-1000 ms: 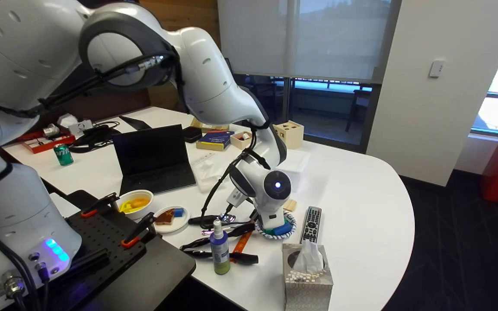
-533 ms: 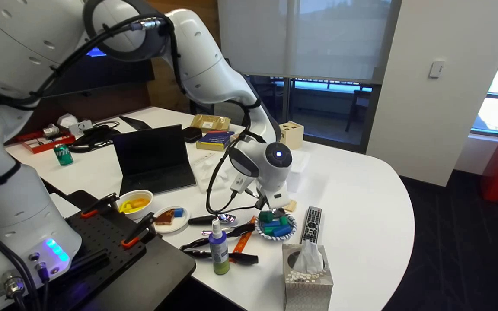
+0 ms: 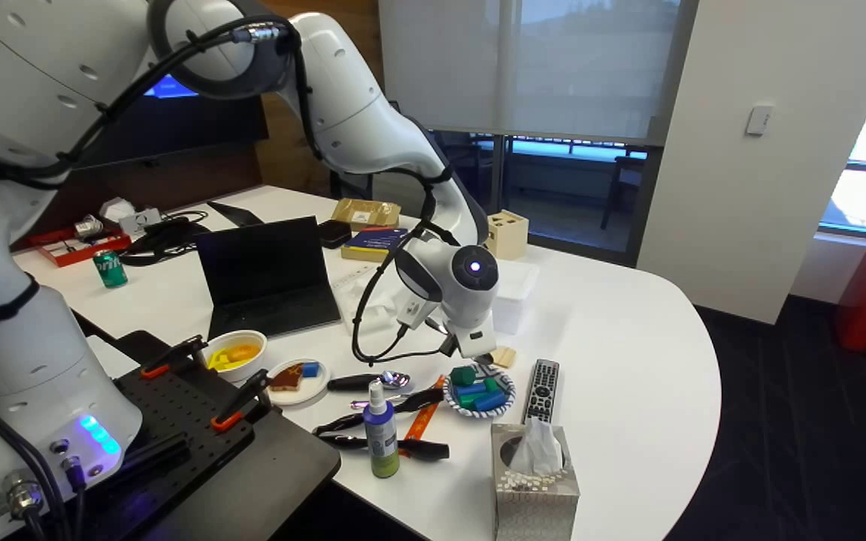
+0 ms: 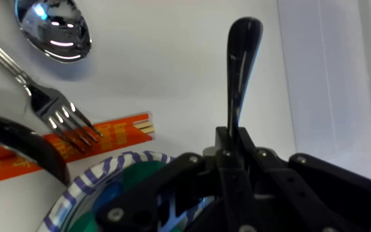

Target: Use the silver spoon to stir the blue blocks in the bowl.

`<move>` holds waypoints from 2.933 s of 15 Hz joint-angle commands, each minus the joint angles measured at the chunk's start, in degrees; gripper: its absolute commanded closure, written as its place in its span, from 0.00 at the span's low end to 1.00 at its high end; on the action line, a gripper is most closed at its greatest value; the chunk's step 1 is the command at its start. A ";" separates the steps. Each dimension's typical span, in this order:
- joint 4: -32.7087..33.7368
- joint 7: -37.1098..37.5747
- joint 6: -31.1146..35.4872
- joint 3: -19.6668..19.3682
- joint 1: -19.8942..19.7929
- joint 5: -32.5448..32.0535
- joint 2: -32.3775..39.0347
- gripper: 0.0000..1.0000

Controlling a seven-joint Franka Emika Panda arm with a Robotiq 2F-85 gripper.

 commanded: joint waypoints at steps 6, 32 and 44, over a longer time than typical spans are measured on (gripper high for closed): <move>-2.53 -8.28 -9.53 -6.19 1.46 14.52 1.33 0.98; -5.37 -6.12 -4.11 -12.28 12.80 10.59 -3.31 0.98; -9.03 -18.21 -12.67 -15.42 12.35 27.19 -0.09 0.98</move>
